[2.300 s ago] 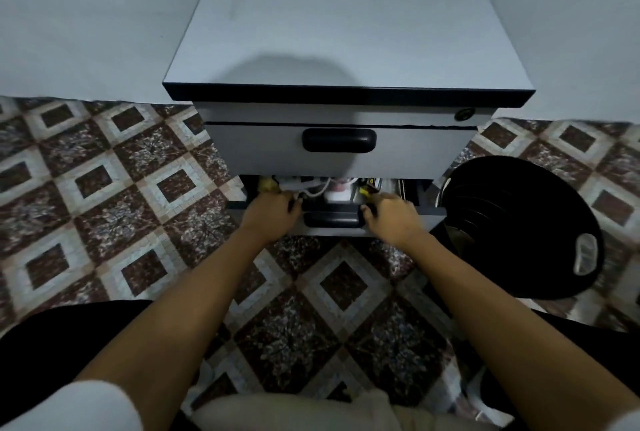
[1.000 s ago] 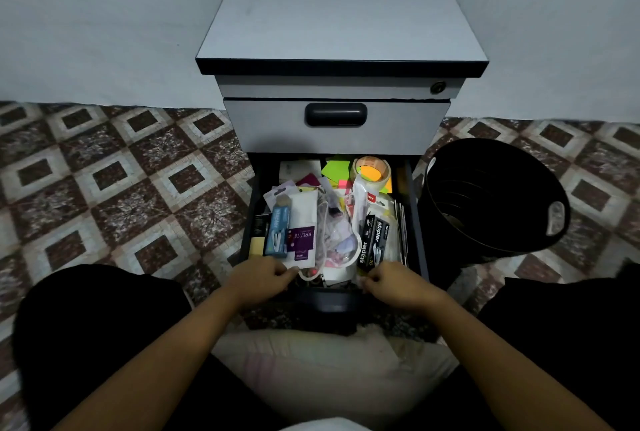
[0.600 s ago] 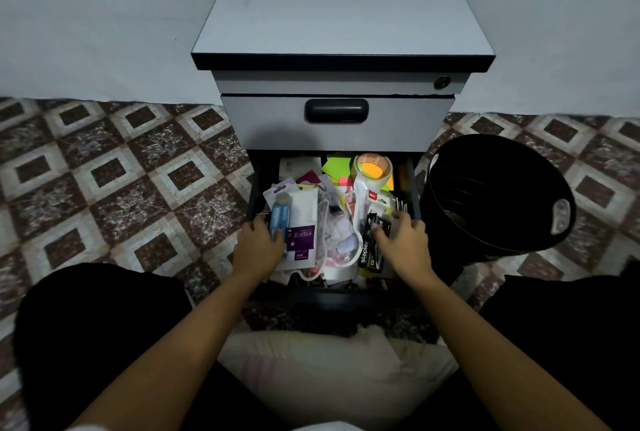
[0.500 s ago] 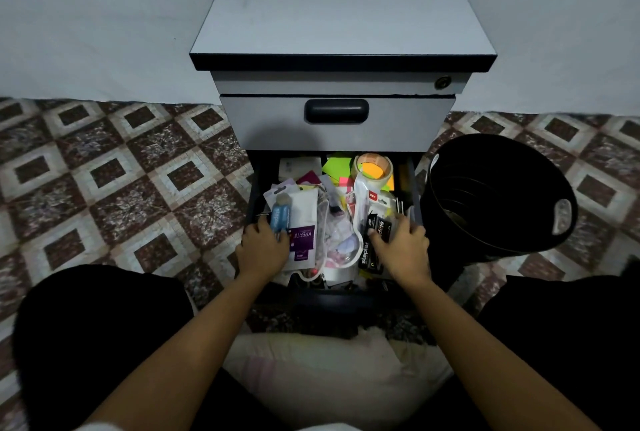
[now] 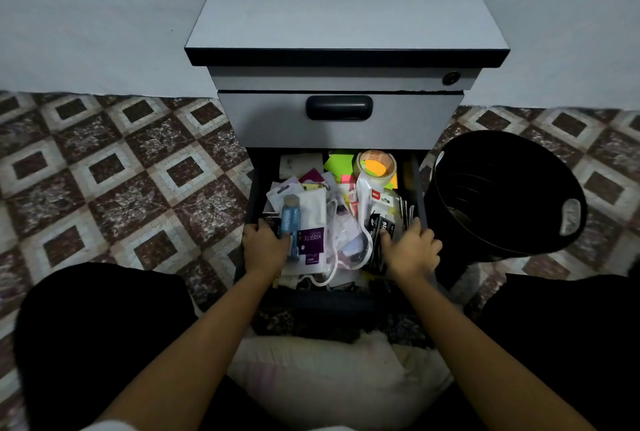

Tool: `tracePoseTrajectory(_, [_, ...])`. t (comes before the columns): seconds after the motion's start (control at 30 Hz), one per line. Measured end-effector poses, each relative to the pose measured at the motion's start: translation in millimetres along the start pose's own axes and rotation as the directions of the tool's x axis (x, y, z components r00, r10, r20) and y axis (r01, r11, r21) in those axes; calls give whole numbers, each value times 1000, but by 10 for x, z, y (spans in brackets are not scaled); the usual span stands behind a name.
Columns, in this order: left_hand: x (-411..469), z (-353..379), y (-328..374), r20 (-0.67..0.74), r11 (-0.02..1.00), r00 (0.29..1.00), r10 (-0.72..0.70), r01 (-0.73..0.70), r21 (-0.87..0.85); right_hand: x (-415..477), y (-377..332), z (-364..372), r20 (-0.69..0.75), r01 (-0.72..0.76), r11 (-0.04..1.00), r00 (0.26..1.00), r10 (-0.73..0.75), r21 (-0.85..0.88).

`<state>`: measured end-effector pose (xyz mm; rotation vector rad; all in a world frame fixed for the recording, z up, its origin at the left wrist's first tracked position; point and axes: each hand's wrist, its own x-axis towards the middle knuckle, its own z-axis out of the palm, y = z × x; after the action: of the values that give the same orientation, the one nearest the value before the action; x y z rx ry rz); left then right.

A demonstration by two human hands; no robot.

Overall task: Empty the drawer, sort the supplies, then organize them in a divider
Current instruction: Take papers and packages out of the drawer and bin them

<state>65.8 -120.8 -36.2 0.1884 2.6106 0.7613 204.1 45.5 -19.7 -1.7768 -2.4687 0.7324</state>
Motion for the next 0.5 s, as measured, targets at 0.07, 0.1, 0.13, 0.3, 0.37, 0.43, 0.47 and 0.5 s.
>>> tracePoseTrajectory(0.07, [5,-10,-10,4,1000,1000,18,-18,20,-2,9,22,13,1,1000,1000,-1,-21])
tracePoseTrajectory(0.1, [5,-12,-8,3,999,999,35,-35,18,-3,7,38,27,8,1000,1000,-7,-15])
tracePoseTrajectory(0.13, [0,-12,0,5,999,999,47,-47,0,-2,-1,48,51,14,1000,999,-14,-3])
tracePoseTrajectory(0.3, [-66,59,66,109,973,994,11,14,-231,25,-41,63,144,4,986,989,-28,165])
tracePoseTrajectory(0.37, [-61,94,72,119,965,993,-19,50,-257,49,-36,90,167,-17,960,985,-31,281])
tracePoseTrajectory(0.43, [-42,99,83,129,954,990,-61,96,-285,72,-28,115,187,-30,933,981,-41,360])
tracePoseTrajectory(0.47, [-25,99,87,139,944,987,-83,122,-307,87,-24,119,189,-33,926,981,-42,377])
tracePoseTrajectory(0.5, [-6,97,91,154,929,983,-104,151,-337,107,-18,123,192,-41,923,981,-37,382])
